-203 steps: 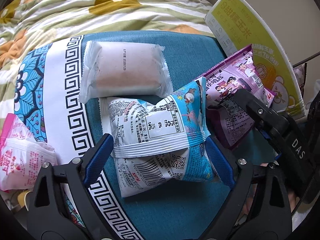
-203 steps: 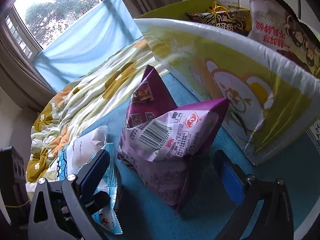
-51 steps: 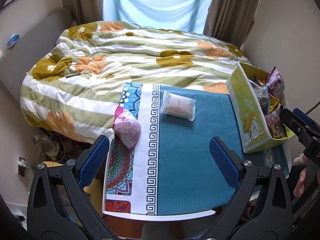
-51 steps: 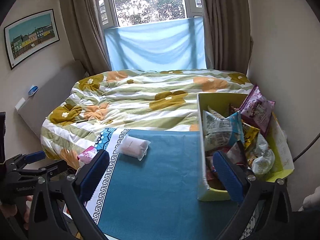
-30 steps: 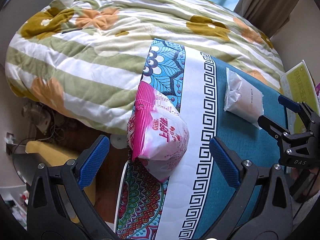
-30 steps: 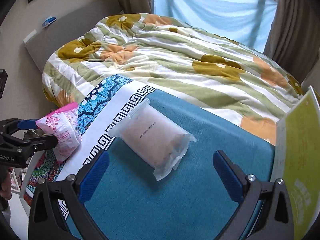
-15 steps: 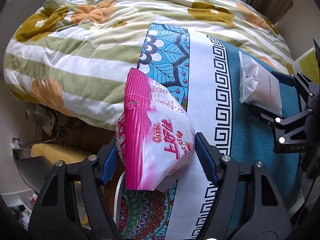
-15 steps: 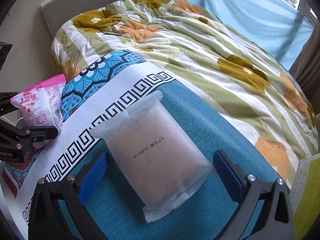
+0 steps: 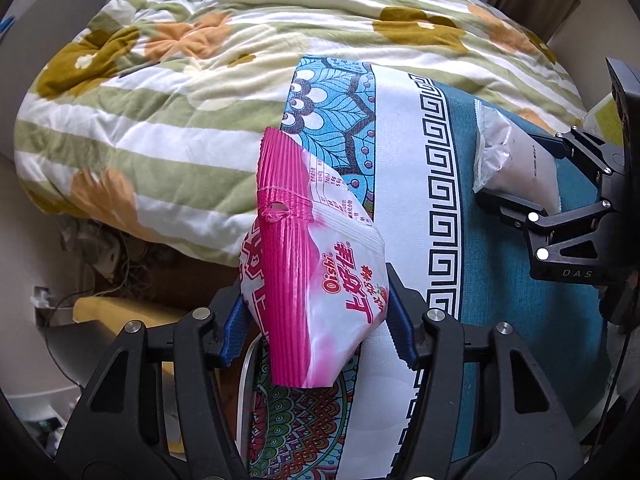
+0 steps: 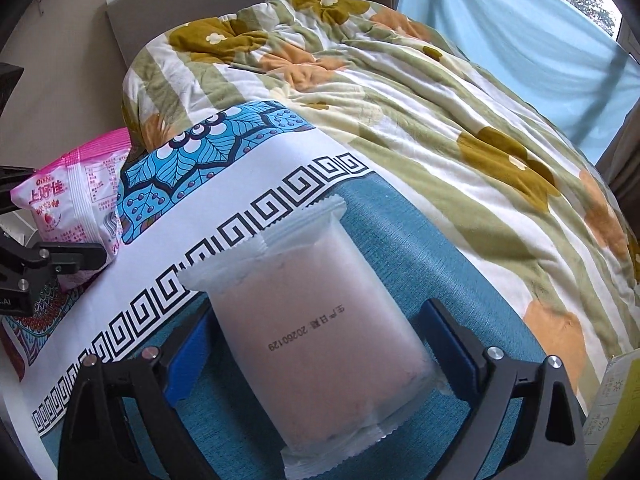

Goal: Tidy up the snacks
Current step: 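Grasp the pink Oishi bag with the left tool while the right tool grasps the white pack, then carry the pink bag and white pack over the box with both tools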

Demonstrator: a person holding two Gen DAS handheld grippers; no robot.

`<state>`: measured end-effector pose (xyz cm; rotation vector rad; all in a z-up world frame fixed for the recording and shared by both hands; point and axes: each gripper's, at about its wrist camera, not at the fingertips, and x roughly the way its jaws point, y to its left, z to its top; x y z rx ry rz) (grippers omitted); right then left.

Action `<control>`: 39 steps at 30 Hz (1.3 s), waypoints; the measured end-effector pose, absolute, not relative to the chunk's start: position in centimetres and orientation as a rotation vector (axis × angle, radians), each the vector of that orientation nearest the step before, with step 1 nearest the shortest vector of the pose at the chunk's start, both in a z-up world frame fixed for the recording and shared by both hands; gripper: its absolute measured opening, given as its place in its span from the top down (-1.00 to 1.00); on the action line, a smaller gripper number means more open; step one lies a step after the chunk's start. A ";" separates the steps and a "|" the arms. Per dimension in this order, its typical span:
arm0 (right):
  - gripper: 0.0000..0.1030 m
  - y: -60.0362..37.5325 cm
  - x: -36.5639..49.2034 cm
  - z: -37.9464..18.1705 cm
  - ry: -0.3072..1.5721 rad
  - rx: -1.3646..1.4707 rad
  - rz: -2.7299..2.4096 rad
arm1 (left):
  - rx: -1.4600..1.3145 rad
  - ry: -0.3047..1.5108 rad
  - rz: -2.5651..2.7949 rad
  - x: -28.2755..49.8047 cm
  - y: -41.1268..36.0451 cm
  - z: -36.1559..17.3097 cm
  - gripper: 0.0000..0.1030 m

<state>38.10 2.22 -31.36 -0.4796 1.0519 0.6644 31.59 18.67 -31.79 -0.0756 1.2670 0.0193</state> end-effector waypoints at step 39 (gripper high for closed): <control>-0.25 -8.9 24.6 -8.9 0.795 0.000 0.260 | -0.003 0.911 -0.352 25.2 6.0 -10.7 0.11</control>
